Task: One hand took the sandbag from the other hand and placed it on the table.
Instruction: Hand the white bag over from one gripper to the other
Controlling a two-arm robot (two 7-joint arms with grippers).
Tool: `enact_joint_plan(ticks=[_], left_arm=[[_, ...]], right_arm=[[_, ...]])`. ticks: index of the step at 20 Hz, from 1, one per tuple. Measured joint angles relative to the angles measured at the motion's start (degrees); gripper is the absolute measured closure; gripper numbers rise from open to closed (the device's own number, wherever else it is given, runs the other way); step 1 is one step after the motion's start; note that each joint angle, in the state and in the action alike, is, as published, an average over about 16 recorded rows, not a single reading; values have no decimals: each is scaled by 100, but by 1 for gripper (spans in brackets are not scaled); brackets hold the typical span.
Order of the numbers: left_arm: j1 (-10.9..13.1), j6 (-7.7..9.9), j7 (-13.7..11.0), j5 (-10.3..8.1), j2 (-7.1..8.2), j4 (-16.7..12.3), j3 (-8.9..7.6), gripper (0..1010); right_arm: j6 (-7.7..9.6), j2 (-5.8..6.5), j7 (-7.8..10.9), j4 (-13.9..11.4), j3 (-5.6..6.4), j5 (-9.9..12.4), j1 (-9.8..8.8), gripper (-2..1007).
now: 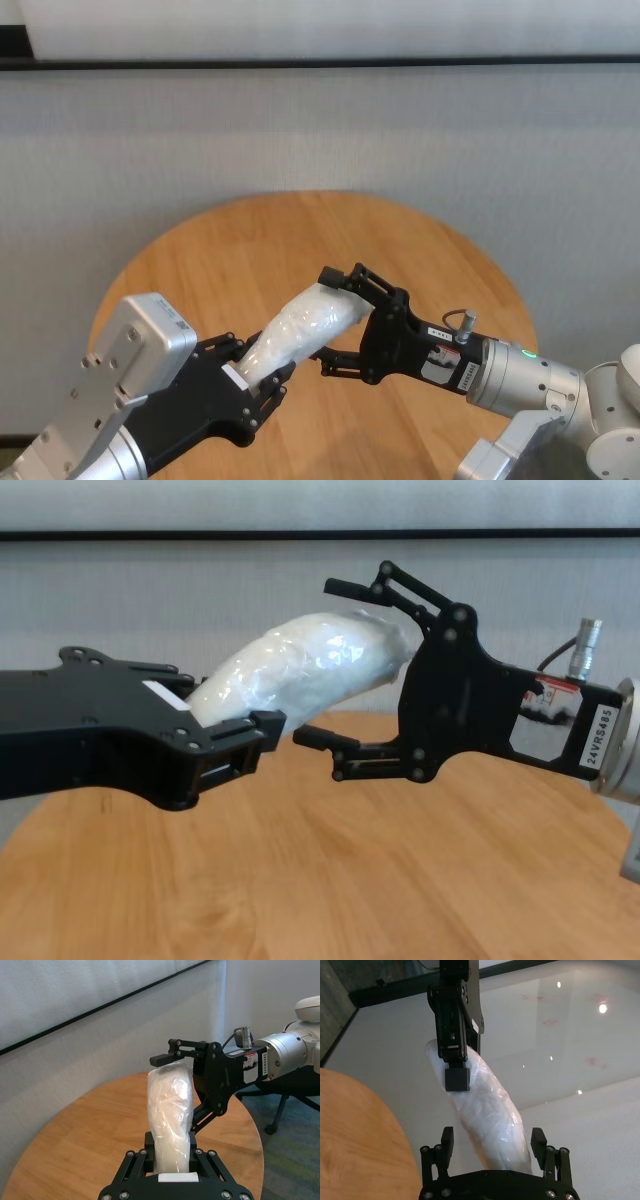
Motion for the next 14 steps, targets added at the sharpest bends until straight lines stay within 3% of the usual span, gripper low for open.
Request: enact_joint_plan(ticks=[14], left_arm=[[-1, 0, 0, 0, 0, 0, 0, 627]], right_arm=[[-10, -4, -9, 6, 4, -8, 4, 379]])
